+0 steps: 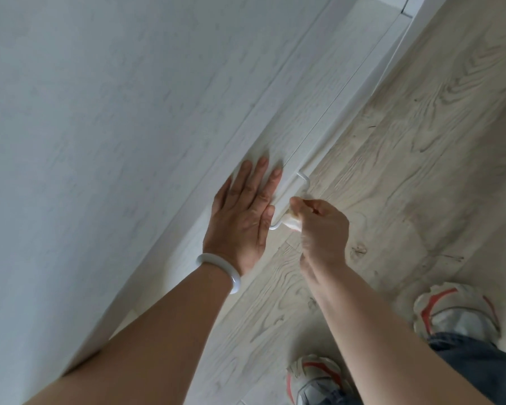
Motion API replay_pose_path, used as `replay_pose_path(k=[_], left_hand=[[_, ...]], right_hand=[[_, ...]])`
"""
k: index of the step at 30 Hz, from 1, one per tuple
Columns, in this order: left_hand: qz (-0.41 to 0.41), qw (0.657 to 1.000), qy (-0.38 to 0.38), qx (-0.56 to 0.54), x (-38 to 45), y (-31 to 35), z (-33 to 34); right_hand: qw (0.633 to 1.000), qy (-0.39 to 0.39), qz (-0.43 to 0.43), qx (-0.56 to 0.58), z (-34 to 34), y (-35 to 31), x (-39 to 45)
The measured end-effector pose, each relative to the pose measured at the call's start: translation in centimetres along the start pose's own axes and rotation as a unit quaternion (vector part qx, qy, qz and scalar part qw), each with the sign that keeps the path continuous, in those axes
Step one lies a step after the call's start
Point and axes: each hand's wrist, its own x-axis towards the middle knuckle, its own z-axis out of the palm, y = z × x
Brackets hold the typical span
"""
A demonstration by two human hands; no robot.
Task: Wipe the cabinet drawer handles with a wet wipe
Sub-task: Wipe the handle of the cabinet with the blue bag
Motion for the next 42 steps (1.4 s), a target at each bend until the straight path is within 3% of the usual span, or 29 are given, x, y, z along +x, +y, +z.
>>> replay_pose_path(k=[5,10,15,17,21,27,32,36,39,42], left_hand=[[-0.001,1.000,0.003,0.005,0.0,0.1,-0.1],[0.003,1.000,0.016,0.014,0.1,0.3,-0.4],[0.016,0.999,0.043,0.011,0.1,0.4,-0.7],[0.022,0.998,0.059,0.016,0.1,0.5,-0.8],[0.032,0.996,0.079,0.016,0.1,0.5,-1.0],[0.023,0.998,0.064,0.014,0.2,0.6,-1.3],[0.022,0.997,0.072,0.014,0.1,0.7,-1.3],[0.021,0.997,0.079,0.001,0.1,0.6,-1.2],[0.018,0.997,0.075,0.003,0.1,0.6,-1.2],[0.016,0.997,0.069,0.010,0.1,0.6,-1.2]], right_hand=[[0.999,-0.017,-0.012,-0.038,-0.3,-0.5,0.7],[0.997,-0.048,0.032,-0.051,-0.3,2.0,-2.4],[1.000,-0.004,-0.028,0.002,-0.8,-2.7,1.4],[0.998,-0.005,-0.049,-0.025,-0.5,-2.1,1.3],[0.997,-0.062,-0.003,-0.047,-0.5,1.2,-1.8],[0.997,-0.066,-0.015,-0.031,-0.8,-1.5,0.9],[0.979,-0.135,0.026,-0.150,-1.9,1.7,-1.9],[0.985,-0.008,-0.078,-0.156,-3.1,-2.2,1.1],[0.964,-0.057,-0.176,-0.192,-2.1,-4.8,1.9],[0.946,-0.062,-0.214,-0.236,-0.8,-5.4,2.2]])
